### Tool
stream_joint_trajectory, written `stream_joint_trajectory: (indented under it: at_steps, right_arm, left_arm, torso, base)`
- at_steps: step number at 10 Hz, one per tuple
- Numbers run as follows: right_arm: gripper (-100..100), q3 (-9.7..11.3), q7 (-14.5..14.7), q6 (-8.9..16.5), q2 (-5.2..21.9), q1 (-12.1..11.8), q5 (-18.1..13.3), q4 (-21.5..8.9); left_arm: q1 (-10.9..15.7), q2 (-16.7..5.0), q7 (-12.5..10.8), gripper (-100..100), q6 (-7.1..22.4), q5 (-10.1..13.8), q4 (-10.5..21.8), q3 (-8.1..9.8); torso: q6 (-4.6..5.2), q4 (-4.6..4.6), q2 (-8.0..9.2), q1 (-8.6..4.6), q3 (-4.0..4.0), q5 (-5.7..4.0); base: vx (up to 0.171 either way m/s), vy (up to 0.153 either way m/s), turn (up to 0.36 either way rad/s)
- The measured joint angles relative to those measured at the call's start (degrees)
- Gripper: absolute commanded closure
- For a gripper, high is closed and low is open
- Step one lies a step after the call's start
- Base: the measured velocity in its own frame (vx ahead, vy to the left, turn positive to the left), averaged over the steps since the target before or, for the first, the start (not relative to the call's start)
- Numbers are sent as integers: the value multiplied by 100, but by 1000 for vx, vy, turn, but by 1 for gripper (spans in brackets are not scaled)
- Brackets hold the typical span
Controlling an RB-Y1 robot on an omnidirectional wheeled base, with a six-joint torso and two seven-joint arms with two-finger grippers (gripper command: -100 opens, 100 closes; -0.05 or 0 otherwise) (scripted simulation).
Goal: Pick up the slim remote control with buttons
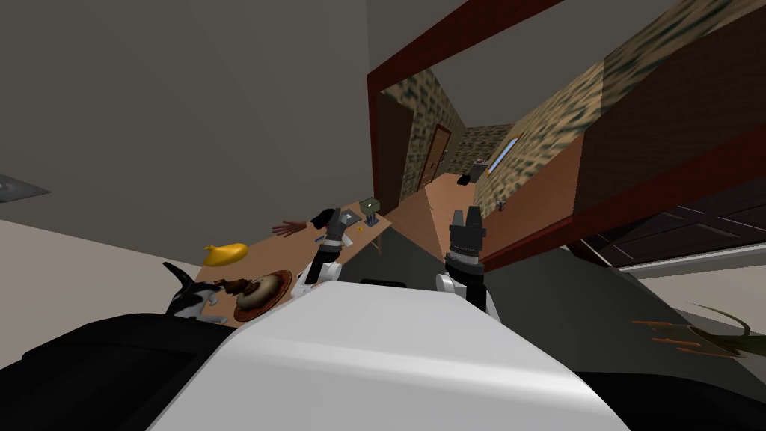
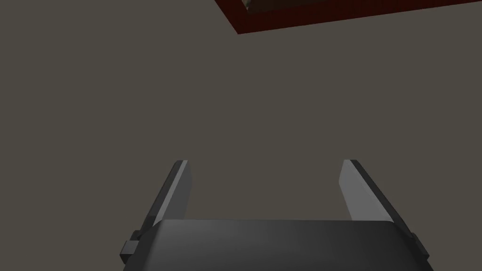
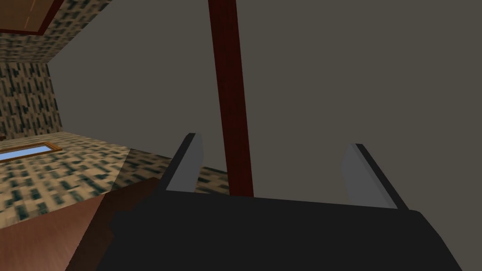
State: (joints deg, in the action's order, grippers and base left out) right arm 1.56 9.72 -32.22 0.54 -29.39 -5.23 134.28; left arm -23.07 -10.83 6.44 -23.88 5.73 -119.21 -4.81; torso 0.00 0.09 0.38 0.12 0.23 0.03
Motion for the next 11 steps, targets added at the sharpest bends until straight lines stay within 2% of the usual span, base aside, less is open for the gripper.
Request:
stream_joint_trajectory:
  at_steps: [3,4,6,8,9,11]
  right_arm:
    - [0,0,0,0,0,0,0,0]
    - [0,0,0,0,0,0,0,0]
    - [0,0,0,0,0,0,0,0]
    - [0,0,0,0,0,0,0,0]
    - [0,0,0,0,0,0,0,0]
    - [0,0,0,0,0,0,0,0]
  left_arm:
    - [241,-245,238,-100,295,299,351,-45]
    - [353,-399,370,-100,455,465,472,-65]
    - [641,-607,525,-100,731,727,858,-61]
    - [798,-758,701,-100,943,940,1182,-116]
    - [939,-955,828,-100,1099,1125,1377,-142]
    - [1084,-1199,987,-100,1341,1430,1735,-185]
  torso:
    - [1,-3,-11,1,-7,0]
    - [1,-1,-1,3,-1,1]
    - [1,-3,-10,1,-6,0]
    - [1,-5,-20,-3,-12,0]
    - [1,-3,-10,2,-7,0]
    - [1,-4,-18,-2,-11,0]
  base:
    - [-85,27,-61]
    - [-88,23,-41]
    - [-66,19,-66]
    - [-74,19,-115]
    - [-74,17,-51]
    - [-46,10,-73]
